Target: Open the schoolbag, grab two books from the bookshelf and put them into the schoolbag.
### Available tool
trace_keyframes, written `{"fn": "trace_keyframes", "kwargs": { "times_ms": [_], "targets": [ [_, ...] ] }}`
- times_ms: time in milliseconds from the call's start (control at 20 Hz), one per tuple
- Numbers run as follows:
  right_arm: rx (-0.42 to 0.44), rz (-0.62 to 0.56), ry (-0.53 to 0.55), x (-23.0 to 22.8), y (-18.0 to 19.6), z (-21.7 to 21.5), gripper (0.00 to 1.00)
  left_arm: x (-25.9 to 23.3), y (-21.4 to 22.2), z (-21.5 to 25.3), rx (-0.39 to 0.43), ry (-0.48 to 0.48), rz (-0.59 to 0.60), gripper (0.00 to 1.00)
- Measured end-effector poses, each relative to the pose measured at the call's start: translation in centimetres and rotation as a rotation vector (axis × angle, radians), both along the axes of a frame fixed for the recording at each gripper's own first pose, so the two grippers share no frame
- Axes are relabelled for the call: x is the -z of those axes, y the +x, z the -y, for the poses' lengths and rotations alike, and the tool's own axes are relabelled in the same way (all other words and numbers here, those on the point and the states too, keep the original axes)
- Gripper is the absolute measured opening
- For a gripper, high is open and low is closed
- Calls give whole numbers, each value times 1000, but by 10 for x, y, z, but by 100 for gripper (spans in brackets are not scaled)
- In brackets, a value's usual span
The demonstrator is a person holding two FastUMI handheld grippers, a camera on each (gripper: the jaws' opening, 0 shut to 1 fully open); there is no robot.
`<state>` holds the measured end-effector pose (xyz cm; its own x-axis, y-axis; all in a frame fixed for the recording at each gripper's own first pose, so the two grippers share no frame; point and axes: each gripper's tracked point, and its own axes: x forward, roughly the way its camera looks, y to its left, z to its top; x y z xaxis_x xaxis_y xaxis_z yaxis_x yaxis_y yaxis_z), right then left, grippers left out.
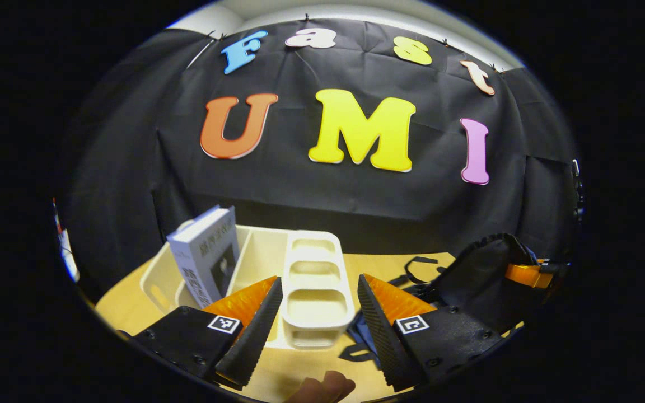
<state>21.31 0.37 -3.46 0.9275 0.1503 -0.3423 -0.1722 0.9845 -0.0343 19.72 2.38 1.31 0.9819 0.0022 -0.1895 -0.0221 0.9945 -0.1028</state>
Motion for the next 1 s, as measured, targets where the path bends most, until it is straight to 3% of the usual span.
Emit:
{"fn": "trace_keyframes", "kwargs": {
  "times_ms": [350,600,1000],
  "targets": [
    [5,7,-6,-3,-3,0,7,-15,24,-85,-98,181,-109,86],
    [2,11,4,-2,-3,2,7,-17,53,-120,-114,120,-181,84],
    [21,19,4,-3,-12,5,7,46,98,-150,-39,92,-484,84]
  ]
}}
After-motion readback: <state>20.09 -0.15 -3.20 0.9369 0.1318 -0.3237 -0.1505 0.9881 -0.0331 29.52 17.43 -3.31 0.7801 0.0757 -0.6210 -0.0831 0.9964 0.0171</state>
